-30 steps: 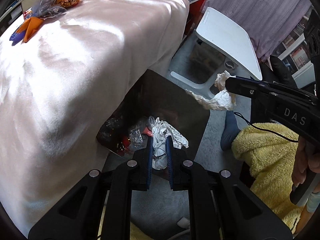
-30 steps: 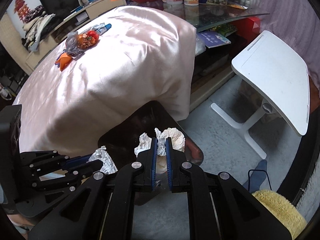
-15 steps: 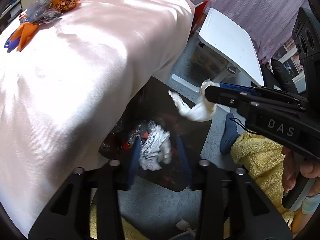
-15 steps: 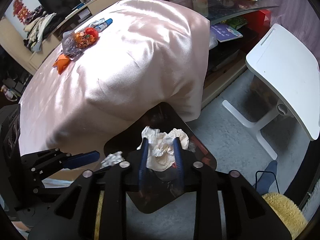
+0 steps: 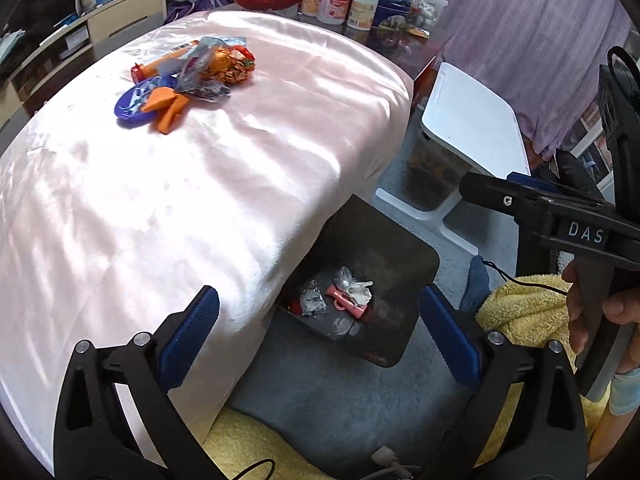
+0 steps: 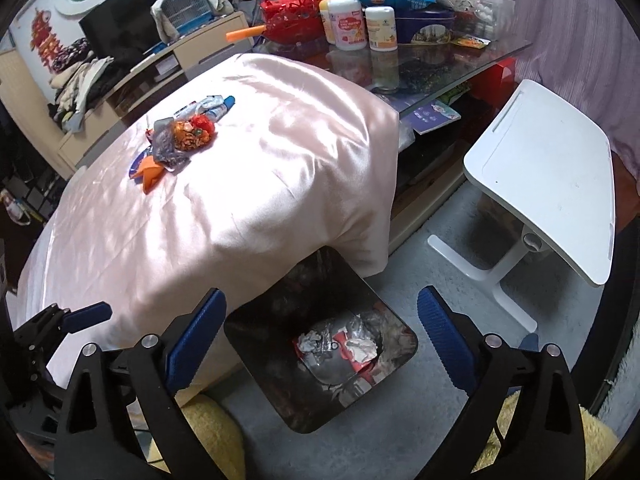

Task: Collect trash
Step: 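Carry the tissue and foil wrapper to the black bin and release both, then move both open grippers back toward the trash pile on the table, then grasp the red foil wrapper with the right gripper while the left gripper grasps orange paper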

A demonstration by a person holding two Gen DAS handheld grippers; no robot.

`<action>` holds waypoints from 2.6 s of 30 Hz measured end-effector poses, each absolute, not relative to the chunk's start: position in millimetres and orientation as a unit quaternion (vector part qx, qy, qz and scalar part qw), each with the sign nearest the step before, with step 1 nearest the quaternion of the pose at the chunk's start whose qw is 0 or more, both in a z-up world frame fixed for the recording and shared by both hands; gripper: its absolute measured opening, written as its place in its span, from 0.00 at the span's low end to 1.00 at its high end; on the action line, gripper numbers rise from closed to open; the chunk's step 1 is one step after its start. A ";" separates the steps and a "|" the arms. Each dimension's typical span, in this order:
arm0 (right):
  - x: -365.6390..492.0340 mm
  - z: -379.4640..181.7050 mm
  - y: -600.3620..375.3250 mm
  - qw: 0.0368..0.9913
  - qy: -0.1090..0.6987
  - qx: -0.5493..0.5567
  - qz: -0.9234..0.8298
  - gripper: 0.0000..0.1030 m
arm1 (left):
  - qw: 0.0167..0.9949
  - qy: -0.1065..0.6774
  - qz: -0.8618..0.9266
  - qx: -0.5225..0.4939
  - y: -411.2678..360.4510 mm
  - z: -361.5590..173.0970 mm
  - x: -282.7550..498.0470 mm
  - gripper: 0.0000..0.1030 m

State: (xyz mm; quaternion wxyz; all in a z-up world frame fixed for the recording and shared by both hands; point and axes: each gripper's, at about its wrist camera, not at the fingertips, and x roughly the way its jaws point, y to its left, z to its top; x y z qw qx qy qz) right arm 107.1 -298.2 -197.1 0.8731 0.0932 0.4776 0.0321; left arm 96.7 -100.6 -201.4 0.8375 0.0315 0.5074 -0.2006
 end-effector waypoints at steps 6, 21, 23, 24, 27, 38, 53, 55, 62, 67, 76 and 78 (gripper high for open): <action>106.0 -180.1 -275.9 0.882 0.463 0.074 0.046 0.95 | 0.851 0.496 -0.170 0.029 -65.1 -188.5 86.0 0.92; 166.7 -149.5 -228.2 0.898 0.430 0.051 0.080 0.95 | 0.877 0.473 -0.086 0.009 8.5 -168.3 146.8 0.92; 182.4 -148.7 -222.7 0.898 0.428 0.051 0.087 0.95 | 0.878 0.471 -0.082 0.002 11.0 -167.3 159.0 0.92; 189.8 -148.7 -219.6 0.898 0.427 0.050 0.093 0.94 | 0.879 0.471 -0.081 -0.001 11.4 -167.2 165.8 0.92; 212.1 -152.1 -207.4 0.897 0.427 0.037 0.111 0.82 | 0.879 0.468 -0.087 -0.008 8.9 -168.4 183.9 0.92; 269.0 -187.0 -184.6 0.874 0.459 0.034 0.154 0.55 | 0.863 0.492 -0.119 0.007 -23.1 -196.4 238.9 0.56; 306.9 -208.5 -172.1 0.862 0.469 0.028 0.188 0.35 | 0.853 0.505 -0.134 -0.001 -42.0 -214.4 281.0 0.26; 307.4 -206.8 -171.5 0.864 0.466 0.024 0.191 0.28 | 0.854 0.503 -0.135 0.000 -43.0 -212.9 282.2 0.20; 298.1 -184.1 -186.1 0.882 0.435 0.027 0.177 0.27 | 0.861 0.491 -0.133 0.004 -42.3 -198.6 278.4 0.05; 285.2 -159.4 -198.3 0.895 0.414 0.027 0.165 0.27 | 0.871 0.472 -0.132 0.008 -43.4 -177.5 265.8 0.05; 243.2 -105.0 -211.9 0.915 0.370 0.028 0.158 0.27 | 0.896 0.425 -0.126 0.017 -42.0 -121.7 222.8 0.05; 227.5 -93.1 -216.9 0.920 0.359 0.026 0.154 0.27 | 0.900 0.415 -0.130 0.022 -45.3 -109.6 209.7 0.05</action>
